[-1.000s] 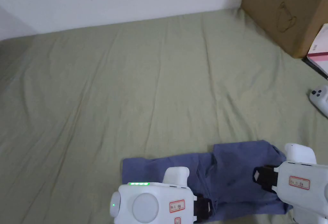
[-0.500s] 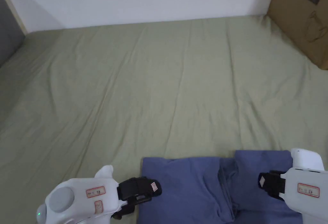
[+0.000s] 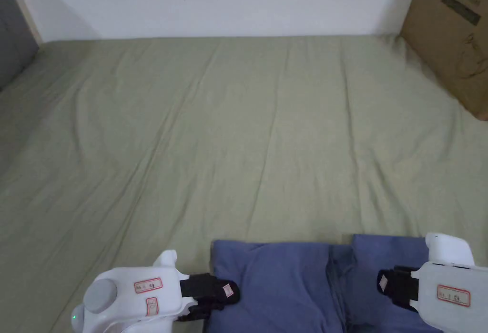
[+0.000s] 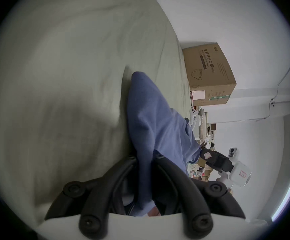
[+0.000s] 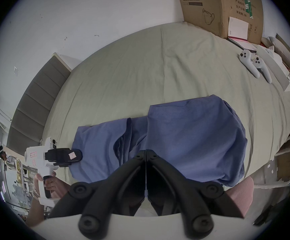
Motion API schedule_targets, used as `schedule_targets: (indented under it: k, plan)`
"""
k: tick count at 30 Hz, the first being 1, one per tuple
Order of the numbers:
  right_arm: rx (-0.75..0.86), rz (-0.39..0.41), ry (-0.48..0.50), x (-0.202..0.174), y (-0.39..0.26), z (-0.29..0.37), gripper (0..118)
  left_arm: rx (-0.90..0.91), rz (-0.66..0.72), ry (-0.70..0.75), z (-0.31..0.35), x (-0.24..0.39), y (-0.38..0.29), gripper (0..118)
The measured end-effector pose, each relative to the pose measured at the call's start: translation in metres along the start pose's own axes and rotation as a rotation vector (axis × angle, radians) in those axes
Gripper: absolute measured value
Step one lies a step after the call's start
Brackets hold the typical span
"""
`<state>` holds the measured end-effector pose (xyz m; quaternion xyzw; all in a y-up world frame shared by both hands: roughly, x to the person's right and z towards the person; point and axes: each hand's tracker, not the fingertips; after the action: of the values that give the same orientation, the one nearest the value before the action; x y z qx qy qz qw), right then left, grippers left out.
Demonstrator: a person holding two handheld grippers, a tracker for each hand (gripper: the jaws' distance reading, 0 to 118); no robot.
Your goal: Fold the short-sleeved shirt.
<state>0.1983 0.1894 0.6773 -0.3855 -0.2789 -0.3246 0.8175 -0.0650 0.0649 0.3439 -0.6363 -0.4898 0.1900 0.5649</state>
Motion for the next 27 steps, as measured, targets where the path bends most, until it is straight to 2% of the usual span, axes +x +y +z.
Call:
schedule_targets:
  k: [4, 10, 14, 17, 22, 27]
  plan:
    - [-0.004, 0.001, -0.002, -0.005, 0.003, -0.003, 1, -0.016, -0.006, -0.005, 0.023, -0.008, 0.008, 11]
    - [-0.014, 0.011, 0.017, -0.015, 0.006, -0.008, 1, 0.054, 0.007, 0.067, 0.089, -0.034, 0.022, 11]
    - [-0.019, 0.02, 0.02, -0.018, 0.005, -0.011, 1, 0.104, 0.023, 0.173, 0.137, -0.047, 0.024, 11]
    - [-0.023, 0.014, 0.027, -0.018, 0.003, -0.014, 1, 0.117, 0.044, 0.181, 0.157, -0.049, 0.022, 11]
    - [-0.031, 0.007, 0.03, -0.014, 0.001, -0.016, 1, 0.148, -0.003, 0.196, 0.158, -0.014, 0.015, 11]
    - [-0.018, 0.006, 0.024, -0.006, 0.003, -0.009, 1, 0.191, -0.14, 0.152, 0.15, 0.061, 0.014, 11]
